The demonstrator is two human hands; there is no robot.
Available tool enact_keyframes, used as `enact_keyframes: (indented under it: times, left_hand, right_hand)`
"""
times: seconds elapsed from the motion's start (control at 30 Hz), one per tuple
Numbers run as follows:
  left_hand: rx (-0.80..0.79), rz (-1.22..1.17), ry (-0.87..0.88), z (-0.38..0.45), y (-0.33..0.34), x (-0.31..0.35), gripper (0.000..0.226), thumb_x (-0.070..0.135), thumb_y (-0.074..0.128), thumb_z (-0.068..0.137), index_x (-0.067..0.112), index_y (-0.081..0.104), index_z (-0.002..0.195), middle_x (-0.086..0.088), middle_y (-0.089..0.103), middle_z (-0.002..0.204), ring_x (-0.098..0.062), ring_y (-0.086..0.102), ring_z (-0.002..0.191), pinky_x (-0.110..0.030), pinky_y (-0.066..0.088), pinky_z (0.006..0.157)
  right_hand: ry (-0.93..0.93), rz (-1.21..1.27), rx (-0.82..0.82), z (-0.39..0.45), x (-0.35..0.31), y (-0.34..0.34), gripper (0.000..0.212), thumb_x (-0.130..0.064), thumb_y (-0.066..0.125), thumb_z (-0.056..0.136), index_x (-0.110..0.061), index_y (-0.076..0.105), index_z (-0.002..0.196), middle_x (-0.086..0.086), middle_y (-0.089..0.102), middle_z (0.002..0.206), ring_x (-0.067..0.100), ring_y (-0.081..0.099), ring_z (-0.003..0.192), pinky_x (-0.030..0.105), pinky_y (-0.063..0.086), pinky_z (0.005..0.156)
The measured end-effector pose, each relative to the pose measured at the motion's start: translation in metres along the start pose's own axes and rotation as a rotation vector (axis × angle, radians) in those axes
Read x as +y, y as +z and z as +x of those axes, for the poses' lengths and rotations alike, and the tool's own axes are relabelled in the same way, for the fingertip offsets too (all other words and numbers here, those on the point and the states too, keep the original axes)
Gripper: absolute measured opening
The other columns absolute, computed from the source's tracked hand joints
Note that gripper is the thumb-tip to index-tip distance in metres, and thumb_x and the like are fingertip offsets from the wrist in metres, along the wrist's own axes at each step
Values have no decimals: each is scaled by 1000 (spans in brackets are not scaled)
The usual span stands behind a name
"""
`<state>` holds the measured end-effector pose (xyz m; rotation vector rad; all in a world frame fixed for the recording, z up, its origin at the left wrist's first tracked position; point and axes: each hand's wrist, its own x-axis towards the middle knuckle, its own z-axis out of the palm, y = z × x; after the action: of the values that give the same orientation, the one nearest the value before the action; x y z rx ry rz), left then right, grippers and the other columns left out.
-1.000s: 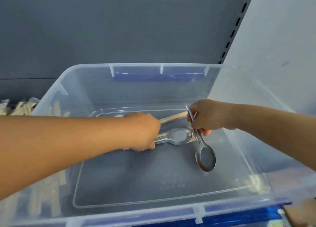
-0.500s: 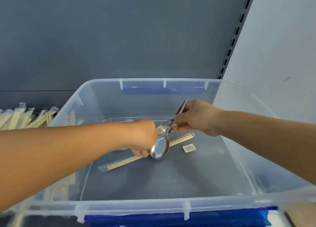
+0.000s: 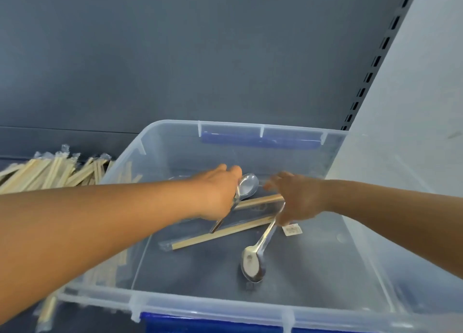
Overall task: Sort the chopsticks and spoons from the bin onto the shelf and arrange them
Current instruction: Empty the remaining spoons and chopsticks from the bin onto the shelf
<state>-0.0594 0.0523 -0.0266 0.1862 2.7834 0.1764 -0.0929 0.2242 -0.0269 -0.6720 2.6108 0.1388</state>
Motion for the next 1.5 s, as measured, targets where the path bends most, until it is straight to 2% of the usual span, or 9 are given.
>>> enact_keyframes:
  times: [0.17,0.33,0.4,0.5,0.63,0.9,1.07,1.37,1.5]
  left_hand:
    - [-134,40,-57,2,10,21,66,57,46,90,10,33,134,-9,46,125,-30,51,108,-33,43,80]
    - [-60,-32,-101,13,22,29,29,16,52,93,11,41,120,-8,52,94,-28,54,85,-30,40,65]
    - [-86,17,-107,19,22,23,8,11,49,92,6,55,95,-7,53,79,-25,54,75,-26,38,54]
    - [-145,-61,-143,27,19,10,27,7,46,91,12,51,65,-2,55,60,-15,49,51,-21,40,47]
    - [-126,-222,-221,27,9,-10,22,4,43,94,6,58,77,-9,64,59,-18,55,47,-24,47,50]
    - [195,-442,-312,16,-15,-44,37,13,32,100,14,44,65,-11,56,85,-25,52,72,-23,42,57]
    - [12,-709,-302,0,-3,-13,37,36,35,99,9,57,85,-6,63,88,-19,37,54,-26,30,56]
    - [27,-734,-314,-4,-5,-10,11,18,59,85,10,54,79,-6,37,64,-16,25,45,-22,19,47]
    - [-15,-604,-326,-8,-11,-21,19,9,45,86,10,59,72,-7,37,60,-18,26,44,-21,20,50]
  right_hand:
    - [-25,-3,-17,2,24,15,89,-39,73,76,-20,22,146,4,31,145,25,33,133,35,36,106]
    - [-109,-93,122,0,27,14,28,-33,62,86,-28,57,113,0,48,120,21,48,112,33,45,91]
    - [-142,-131,103,0,24,13,16,-29,56,89,-27,60,104,-1,52,113,20,51,106,27,42,81]
    - [-178,-108,89,1,24,11,4,-28,55,90,-27,58,93,-5,51,98,15,48,91,21,35,70]
    - [-175,-26,55,3,26,7,5,-23,53,91,-26,53,86,-13,45,81,11,43,83,8,29,58]
    - [127,488,-54,-3,22,-8,14,-9,51,87,-5,60,78,7,60,73,19,51,63,21,41,57]
    - [74,1004,-145,-6,-6,-3,19,-7,49,94,-11,54,76,2,62,69,12,52,58,19,40,52]
    - [-136,893,-58,-2,-34,9,13,-30,62,88,-21,62,79,-4,57,72,12,46,69,25,39,69]
    - [-149,430,74,5,-25,5,26,-44,63,84,-30,59,105,-11,55,103,10,52,94,22,41,81]
